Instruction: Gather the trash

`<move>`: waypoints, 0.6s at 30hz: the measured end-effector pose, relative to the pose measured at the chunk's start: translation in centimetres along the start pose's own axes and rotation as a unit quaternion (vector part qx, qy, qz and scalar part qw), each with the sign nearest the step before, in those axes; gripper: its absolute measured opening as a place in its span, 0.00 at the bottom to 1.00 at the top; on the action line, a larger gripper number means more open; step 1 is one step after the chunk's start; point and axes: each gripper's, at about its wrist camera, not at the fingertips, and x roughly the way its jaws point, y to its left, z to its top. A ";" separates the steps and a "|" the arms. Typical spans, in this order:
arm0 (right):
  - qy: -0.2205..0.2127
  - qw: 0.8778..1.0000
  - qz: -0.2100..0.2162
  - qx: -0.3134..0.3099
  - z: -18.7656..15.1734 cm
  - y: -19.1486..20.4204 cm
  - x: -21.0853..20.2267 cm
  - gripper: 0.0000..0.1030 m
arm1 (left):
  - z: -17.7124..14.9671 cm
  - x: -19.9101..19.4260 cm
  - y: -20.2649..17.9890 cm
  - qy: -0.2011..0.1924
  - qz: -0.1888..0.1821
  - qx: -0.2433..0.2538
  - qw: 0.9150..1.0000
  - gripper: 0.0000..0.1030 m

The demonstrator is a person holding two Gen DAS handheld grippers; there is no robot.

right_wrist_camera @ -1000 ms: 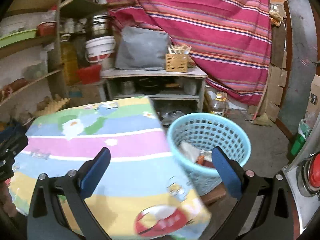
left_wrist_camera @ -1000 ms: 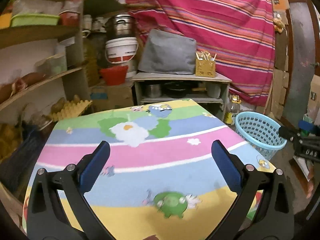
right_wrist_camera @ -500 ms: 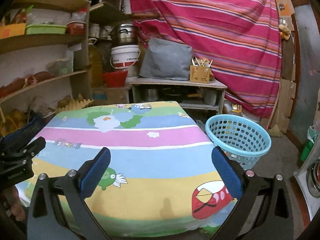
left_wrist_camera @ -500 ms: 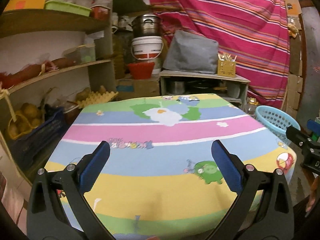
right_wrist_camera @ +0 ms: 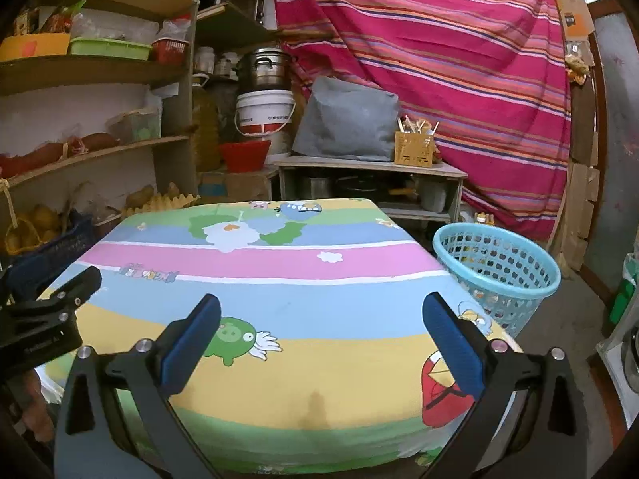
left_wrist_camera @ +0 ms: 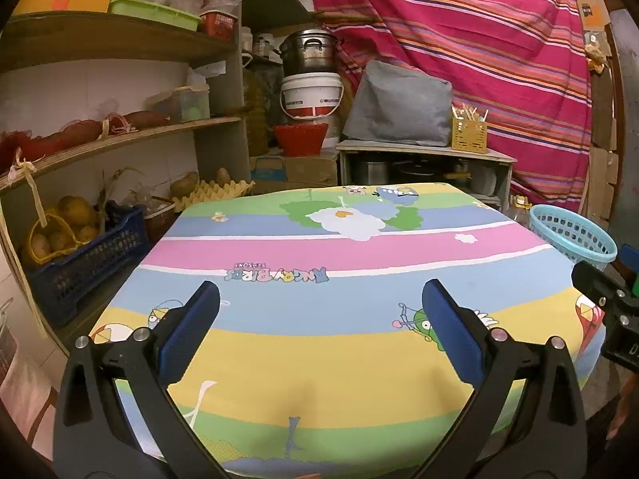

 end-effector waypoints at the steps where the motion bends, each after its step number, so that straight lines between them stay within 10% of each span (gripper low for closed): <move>1: -0.001 1.000 -0.001 0.003 0.0 0.0 -0.1 0.96 | -0.1 -0.1 -0.1 -0.001 0.000 0.002 1.000 0.95; 18: -0.026 1.000 -0.015 -0.008 -0.1 0.4 -0.7 0.96 | -0.6 0.2 -0.5 -0.007 0.005 0.012 1.000 0.95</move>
